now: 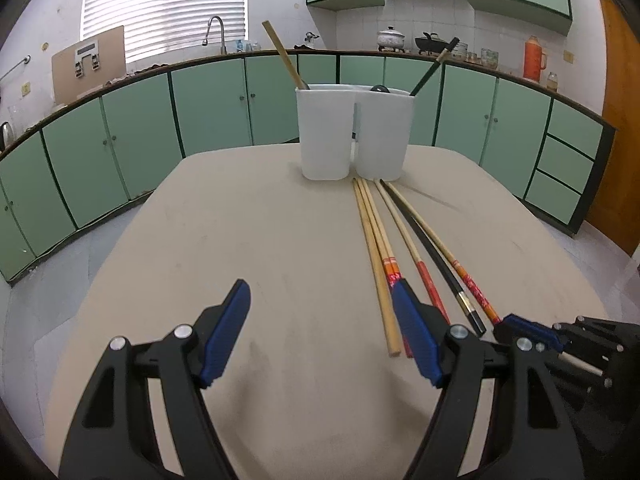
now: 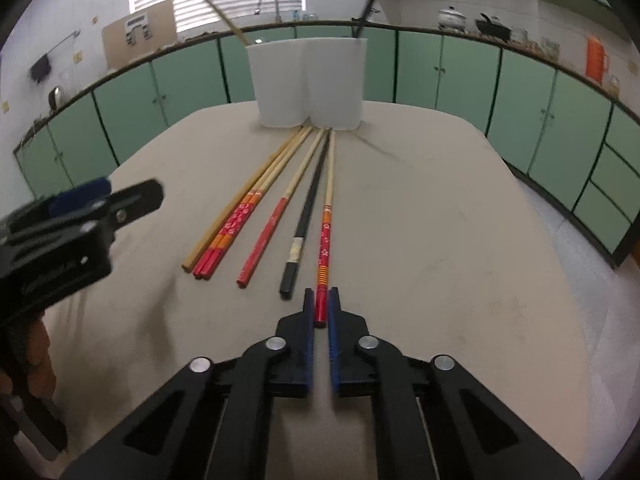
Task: Organize utensils
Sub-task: 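Grasp a red-patterned chopstick with the right tool while the left tool grasps a wooden chopstick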
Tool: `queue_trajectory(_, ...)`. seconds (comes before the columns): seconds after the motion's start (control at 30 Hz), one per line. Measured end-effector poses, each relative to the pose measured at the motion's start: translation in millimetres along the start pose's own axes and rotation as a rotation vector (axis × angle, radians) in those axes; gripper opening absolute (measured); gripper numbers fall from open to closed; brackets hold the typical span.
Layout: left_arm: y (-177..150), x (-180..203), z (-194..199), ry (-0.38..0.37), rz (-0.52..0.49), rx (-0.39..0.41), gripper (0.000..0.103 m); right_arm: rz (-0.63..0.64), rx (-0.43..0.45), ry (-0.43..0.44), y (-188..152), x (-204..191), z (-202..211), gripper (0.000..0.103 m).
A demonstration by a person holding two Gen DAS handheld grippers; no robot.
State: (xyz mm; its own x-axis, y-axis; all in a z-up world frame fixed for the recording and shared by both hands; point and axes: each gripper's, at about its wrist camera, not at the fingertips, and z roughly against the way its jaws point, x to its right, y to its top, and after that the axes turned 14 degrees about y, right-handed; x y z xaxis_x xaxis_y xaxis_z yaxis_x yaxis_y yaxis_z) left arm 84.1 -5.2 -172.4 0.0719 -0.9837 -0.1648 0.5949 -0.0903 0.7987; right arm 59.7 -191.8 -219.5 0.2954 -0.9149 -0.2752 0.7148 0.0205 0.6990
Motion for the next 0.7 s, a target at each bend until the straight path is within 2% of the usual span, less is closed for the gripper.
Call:
queue_trajectory(0.1, -3, 6, -2, -0.018, -0.032, -0.026, 0.071, -0.019, 0.007, 0.003, 0, 4, 2, 0.006)
queue_trajectory(0.23, -11, 20, -9, -0.041, -0.089, -0.081, 0.062, -0.029, 0.014, 0.003, 1, 7, 3, 0.006)
queue_trajectory(0.3, -13, 24, -12, -0.043, -0.103, -0.099, 0.061, -0.032, 0.013, 0.007, 1, 8, 3, 0.006)
queue_trajectory(0.47, -13, 26, -20, -0.047, -0.103, -0.135, 0.053, -0.035, 0.012, 0.013, 2, 9, 2, 0.006)
queue_trajectory(0.7, -13, 29, -22, -0.059, -0.117, -0.147, 0.051, -0.030, 0.009, 0.007, 2, 8, 1, 0.006)
